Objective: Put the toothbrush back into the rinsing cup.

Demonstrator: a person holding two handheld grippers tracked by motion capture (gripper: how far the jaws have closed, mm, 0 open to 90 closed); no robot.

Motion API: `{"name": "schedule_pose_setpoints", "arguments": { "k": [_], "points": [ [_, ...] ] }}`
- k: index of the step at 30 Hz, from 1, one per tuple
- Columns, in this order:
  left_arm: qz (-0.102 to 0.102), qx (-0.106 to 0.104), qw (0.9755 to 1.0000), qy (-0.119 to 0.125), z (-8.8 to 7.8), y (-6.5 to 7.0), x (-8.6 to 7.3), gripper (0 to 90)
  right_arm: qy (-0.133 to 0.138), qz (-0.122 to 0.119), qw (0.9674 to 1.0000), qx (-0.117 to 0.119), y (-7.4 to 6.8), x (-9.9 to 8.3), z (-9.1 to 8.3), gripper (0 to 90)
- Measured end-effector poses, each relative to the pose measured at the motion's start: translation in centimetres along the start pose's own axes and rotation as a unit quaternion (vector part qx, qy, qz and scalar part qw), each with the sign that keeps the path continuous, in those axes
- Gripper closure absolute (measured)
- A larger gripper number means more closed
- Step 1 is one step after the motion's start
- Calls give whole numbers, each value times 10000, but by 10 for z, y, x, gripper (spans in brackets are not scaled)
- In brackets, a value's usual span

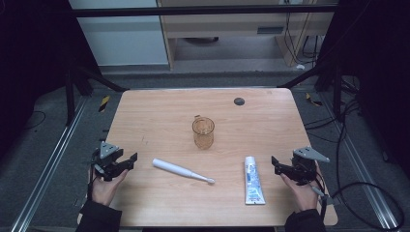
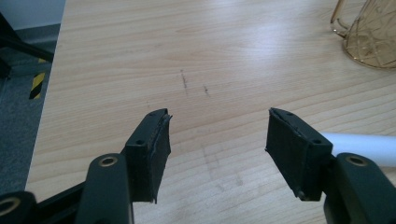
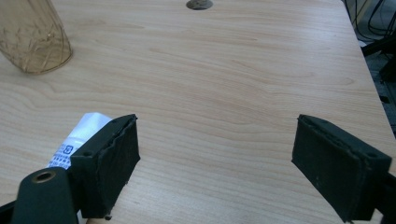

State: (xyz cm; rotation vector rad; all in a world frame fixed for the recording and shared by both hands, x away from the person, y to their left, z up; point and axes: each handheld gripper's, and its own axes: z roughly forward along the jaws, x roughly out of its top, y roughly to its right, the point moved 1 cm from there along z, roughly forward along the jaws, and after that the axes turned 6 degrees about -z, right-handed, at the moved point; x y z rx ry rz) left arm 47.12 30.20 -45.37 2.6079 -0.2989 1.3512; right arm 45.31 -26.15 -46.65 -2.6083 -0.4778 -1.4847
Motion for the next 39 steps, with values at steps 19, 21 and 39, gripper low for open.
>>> {"name": "schedule_pose_setpoints", "arguments": {
  "k": [19, 21, 39],
  "points": [
    [112, -562, 9981, -245, -2, 15, 8, 560, -102, -193, 9992, 321, -18, 4, -2, 219],
    [156, -558, 9980, -266, -2, 16, 9, 595, -82, -224, 9992, 324, -18, 5, -2, 227],
    [588, -722, 9937, -617, 27, 39, 23, 814, -135, -257, 9981, 536, -27, 7, 3, 269]
  ]
}}
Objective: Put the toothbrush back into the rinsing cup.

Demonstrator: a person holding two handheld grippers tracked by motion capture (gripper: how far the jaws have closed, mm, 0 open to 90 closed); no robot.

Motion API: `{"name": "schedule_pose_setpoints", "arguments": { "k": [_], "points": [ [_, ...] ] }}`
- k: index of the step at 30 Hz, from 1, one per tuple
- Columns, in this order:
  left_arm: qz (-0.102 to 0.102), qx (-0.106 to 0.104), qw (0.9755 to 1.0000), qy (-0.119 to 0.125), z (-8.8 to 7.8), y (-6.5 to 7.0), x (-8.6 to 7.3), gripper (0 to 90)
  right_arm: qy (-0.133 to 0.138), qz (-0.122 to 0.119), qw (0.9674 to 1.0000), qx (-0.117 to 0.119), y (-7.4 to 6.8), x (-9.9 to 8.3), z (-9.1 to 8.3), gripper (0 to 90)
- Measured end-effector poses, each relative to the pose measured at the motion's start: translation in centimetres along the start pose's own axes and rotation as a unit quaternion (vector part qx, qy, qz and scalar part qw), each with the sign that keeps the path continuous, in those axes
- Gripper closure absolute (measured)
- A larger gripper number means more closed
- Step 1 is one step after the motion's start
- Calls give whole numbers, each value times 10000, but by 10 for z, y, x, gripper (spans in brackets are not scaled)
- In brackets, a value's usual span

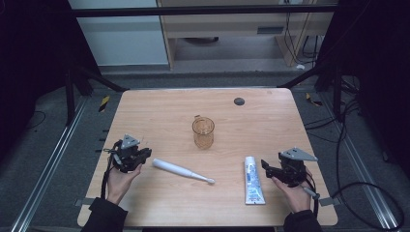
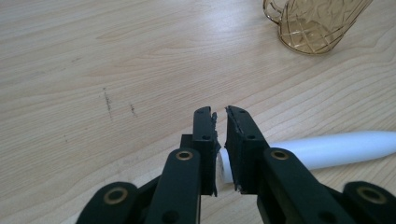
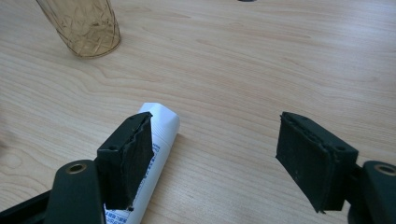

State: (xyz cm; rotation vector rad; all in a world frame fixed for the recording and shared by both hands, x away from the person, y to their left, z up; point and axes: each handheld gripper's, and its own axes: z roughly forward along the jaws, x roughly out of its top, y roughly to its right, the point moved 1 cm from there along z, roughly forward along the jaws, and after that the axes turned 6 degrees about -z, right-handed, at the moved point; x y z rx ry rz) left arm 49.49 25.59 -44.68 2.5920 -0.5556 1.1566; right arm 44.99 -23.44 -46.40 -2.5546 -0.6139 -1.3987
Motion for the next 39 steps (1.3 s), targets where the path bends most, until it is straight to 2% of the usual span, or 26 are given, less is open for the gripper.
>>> {"name": "schedule_pose_setpoints", "arguments": {
  "k": [2, 8, 12, 18, 24, 33, 39],
  "points": [
    [6, -57, 10000, -68, 4, 0, 0, 837, -22, -13, 10000, 29, -1, 0, 1, 271],
    [195, -180, 9992, -299, 20, 7, 1, 877, -68, -23, 10000, 58, -2, 0, 4, 275],
    [366, -230, 9978, -505, 31, 13, 1, 891, -89, -13, 9999, 60, -2, -1, 5, 275],
    [479, -325, 9960, -682, 41, 17, -1, 893, -131, -10, 9999, 60, -1, -2, 6, 275],
    [485, -398, 9946, -826, 44, 18, -4, 894, -144, -22, 9999, 67, -1, -2, 6, 275],
    [580, -486, 9933, -875, 42, 22, -6, 894, -162, -42, 9998, 48, 1, -3, 5, 274],
    [565, -525, 9930, -890, 40, 23, -8, 895, -183, -34, 9998, 28, 1, -4, 5, 274]
  ]
}}
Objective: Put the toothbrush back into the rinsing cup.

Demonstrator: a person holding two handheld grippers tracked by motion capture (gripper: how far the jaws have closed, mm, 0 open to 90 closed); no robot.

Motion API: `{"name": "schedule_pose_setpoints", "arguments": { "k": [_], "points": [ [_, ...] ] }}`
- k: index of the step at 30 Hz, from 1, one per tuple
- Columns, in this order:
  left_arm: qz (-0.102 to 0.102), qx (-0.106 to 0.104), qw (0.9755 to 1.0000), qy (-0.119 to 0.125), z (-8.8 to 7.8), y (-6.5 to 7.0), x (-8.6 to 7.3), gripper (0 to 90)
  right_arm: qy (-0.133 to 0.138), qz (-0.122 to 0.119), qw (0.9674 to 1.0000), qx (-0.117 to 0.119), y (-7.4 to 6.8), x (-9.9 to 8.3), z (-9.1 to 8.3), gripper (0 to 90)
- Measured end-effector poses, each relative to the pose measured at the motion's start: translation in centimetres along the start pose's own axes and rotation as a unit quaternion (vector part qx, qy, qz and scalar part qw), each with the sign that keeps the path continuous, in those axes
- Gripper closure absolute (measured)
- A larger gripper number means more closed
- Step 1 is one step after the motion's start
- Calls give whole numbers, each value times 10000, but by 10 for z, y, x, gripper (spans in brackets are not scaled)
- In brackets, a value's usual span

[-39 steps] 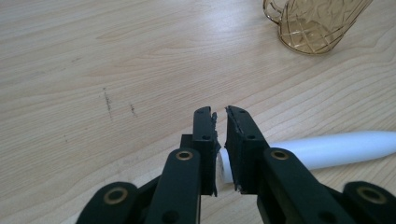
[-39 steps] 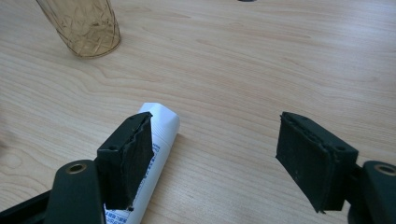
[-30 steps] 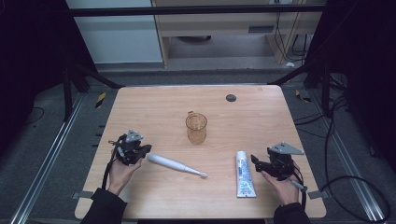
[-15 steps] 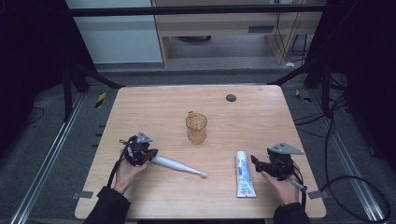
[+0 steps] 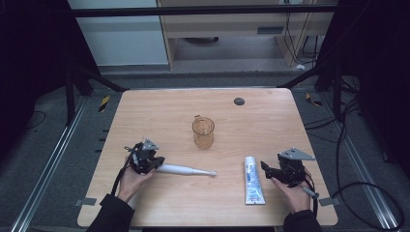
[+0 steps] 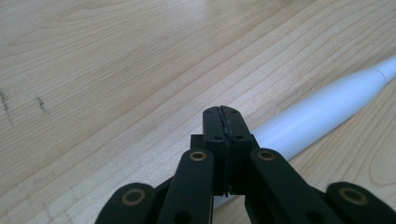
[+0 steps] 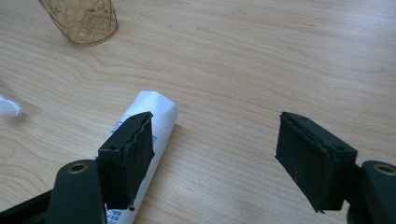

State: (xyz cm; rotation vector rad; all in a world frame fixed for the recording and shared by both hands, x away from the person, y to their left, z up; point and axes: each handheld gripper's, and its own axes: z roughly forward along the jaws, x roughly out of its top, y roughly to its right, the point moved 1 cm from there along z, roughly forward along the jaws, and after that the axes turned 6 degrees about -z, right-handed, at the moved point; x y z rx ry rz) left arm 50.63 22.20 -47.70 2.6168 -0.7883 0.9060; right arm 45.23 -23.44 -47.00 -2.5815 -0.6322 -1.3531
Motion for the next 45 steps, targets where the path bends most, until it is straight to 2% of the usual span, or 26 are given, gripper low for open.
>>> {"name": "schedule_pose_setpoints", "arguments": {
  "k": [12, 24, 29, 34, 38, 45],
  "points": [
    [70, -80, 9999, -102, -2, 6, -5, 895, -6, -10, 10000, -3, 1, -1, 0, 273],
    [90, -135, 9998, -105, -3, 11, -7, 896, -12, -12, 10000, -1, 1, -1, 0, 272],
    [98, -137, 9999, -30, -6, 9, -6, 890, -8, -16, 10000, 1, 1, -1, 0, 272],
    [116, -196, 9997, 98, -16, 9, -1, 854, 0, -7, 10000, 1, 2, -1, -1, 272],
    [161, -280, 9992, 218, -25, 12, 4, 791, 0, 2, 10000, -1, 2, -1, -1, 271],
    [196, -376, 9988, 249, -33, 15, 10, 702, 13, 42, 10000, -10, 4, 0, -2, 271]
  ]
}}
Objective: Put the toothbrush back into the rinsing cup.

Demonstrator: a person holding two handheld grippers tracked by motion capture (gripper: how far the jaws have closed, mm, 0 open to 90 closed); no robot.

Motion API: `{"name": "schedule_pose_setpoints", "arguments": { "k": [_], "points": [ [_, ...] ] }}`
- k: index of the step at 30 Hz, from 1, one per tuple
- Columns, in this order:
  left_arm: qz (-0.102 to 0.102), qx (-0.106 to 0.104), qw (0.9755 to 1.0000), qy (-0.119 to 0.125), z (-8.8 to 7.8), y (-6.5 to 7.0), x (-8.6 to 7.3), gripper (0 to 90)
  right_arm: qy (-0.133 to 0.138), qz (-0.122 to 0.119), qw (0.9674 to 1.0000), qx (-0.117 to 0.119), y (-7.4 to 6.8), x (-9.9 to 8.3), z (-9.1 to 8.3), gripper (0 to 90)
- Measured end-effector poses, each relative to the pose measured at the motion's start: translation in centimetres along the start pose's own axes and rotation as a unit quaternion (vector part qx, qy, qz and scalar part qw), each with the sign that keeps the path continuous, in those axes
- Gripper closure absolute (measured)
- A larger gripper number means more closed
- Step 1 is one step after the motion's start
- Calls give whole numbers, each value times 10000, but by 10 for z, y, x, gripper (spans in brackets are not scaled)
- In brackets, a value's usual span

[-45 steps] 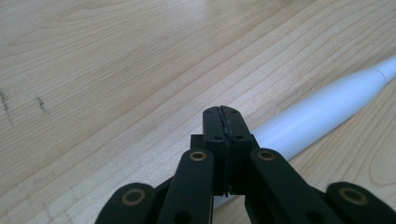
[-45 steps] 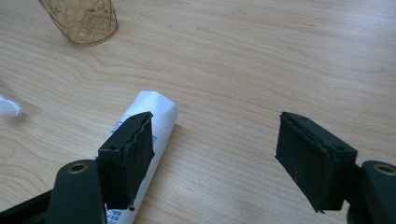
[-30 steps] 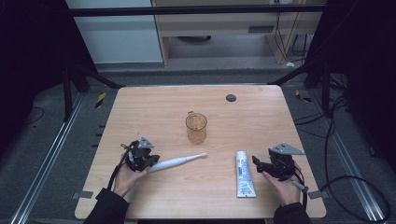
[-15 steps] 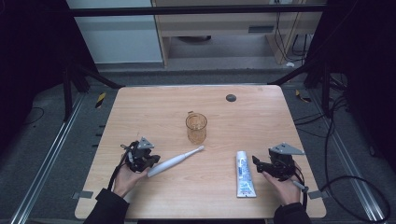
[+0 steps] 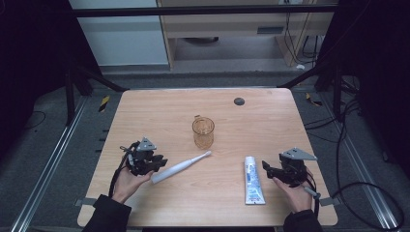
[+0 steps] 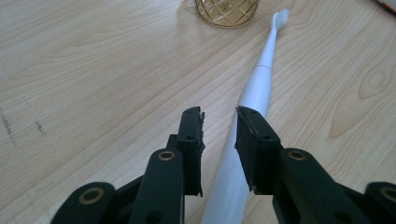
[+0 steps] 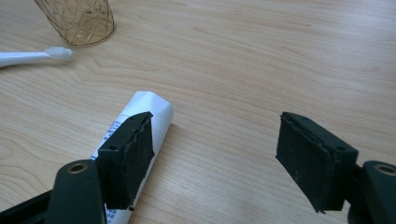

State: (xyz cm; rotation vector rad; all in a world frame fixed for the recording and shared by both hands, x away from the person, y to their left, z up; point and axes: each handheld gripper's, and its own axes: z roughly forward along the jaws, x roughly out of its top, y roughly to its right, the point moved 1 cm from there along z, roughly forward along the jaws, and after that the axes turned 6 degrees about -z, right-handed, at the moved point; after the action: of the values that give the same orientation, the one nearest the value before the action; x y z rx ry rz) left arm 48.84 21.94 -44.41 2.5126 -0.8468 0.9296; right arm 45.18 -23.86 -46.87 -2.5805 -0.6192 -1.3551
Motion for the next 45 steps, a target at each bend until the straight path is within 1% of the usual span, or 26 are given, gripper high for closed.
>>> {"name": "schedule_pose_setpoints", "arguments": {
  "k": [7, 8, 13, 19, 23, 26, 27, 36, 42, 45],
  "points": [
    [217, -112, 9996, -147, -1, 5, 6, 644, -3, -25, 10000, -26, 3, 0, -1, 271],
    [246, -122, 9995, -177, -2, 6, 7, 637, -7, 17, 10000, -15, 3, 0, -2, 271],
    [375, -149, 9989, -240, -4, 10, 12, 609, -16, 35, 10000, -63, 6, -2, -3, 270],
    [496, -204, 9980, -345, -4, 12, 18, 584, -2, 51, 9999, -104, 9, -1, -5, 267],
    [558, -233, 9972, -440, -1, 14, 22, 567, -16, 82, 9999, -101, 10, -1, -5, 265],
    [555, -268, 9970, -477, 1, 15, 24, 576, -25, 52, 9999, -106, 10, -1, -4, 264],
    [582, -281, 9965, -536, 2, 15, 25, 575, -27, 50, 9999, -106, 10, -1, -4, 264],
    [655, -298, 9947, -737, 12, 18, 25, 548, -32, 66, 9999, -113, 11, -1, -4, 264],
    [778, -327, 9919, -948, 17, 21, 24, 543, -53, 53, 9999, -90, 10, -1, -2, 262],
    [793, -316, 9905, -1077, 21, 21, 21, 537, -65, 63, 9999, -84, 10, -2, -2, 261]
  ]
}}
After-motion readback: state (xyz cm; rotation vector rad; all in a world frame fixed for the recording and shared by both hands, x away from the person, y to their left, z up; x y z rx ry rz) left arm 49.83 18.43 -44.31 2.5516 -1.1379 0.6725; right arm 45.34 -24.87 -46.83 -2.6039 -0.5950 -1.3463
